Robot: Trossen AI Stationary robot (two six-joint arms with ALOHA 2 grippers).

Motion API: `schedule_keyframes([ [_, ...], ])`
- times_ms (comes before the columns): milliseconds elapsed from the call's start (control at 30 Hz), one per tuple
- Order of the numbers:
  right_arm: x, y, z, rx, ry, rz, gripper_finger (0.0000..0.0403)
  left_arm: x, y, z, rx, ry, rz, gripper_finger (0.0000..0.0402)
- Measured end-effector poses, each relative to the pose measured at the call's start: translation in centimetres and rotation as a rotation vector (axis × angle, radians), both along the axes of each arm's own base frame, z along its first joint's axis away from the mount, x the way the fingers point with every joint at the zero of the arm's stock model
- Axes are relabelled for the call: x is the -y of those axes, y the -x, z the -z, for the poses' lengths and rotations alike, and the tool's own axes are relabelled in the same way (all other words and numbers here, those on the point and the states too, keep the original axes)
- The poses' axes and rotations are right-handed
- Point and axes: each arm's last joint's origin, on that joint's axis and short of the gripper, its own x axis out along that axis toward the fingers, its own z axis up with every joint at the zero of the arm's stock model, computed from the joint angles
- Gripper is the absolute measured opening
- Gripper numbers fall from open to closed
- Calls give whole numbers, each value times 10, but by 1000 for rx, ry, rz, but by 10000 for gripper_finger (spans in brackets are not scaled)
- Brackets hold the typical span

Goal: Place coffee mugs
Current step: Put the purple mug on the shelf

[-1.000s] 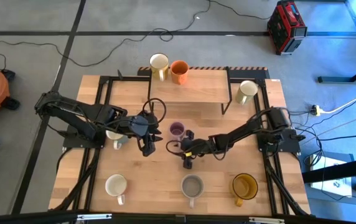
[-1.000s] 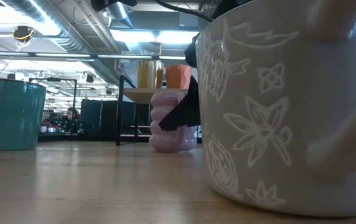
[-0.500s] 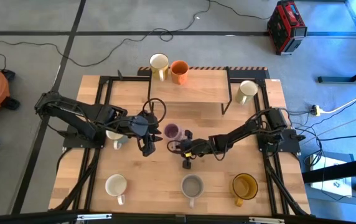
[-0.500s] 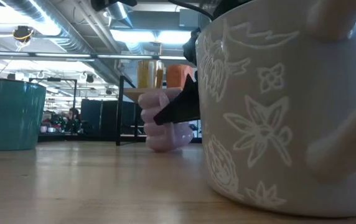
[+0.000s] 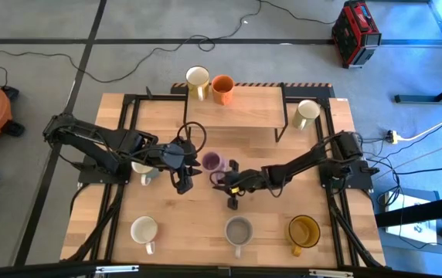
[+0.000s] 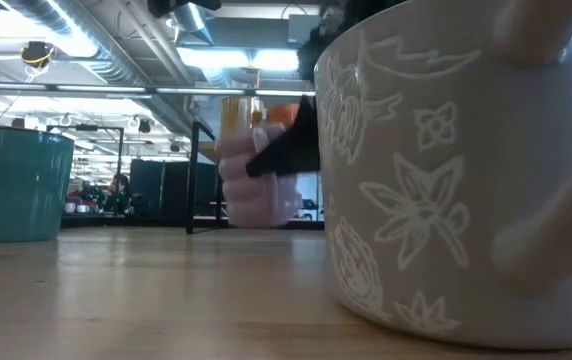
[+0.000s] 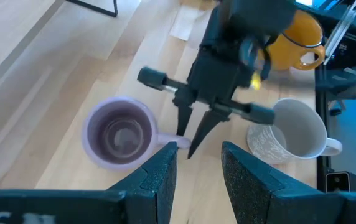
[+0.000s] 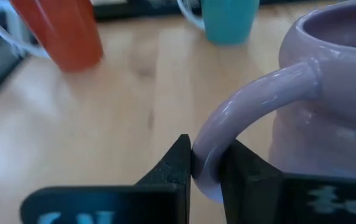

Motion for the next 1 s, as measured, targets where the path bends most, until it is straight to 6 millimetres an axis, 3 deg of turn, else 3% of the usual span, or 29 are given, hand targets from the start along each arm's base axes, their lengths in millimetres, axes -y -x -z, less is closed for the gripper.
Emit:
schedule_keyframes([
  [300,2,10,-52,120,-28,-11,32,2,0,0,1,1,7,121],
  [500,-4,24,-76,118,3,-25,32,10,2,-1,15,7,40,121],
  [800,-12,53,-116,133,22,-59,32,25,4,-4,52,-8,93,121],
  [1000,-4,77,-142,123,39,-41,32,27,2,-7,96,-39,95,121],
])
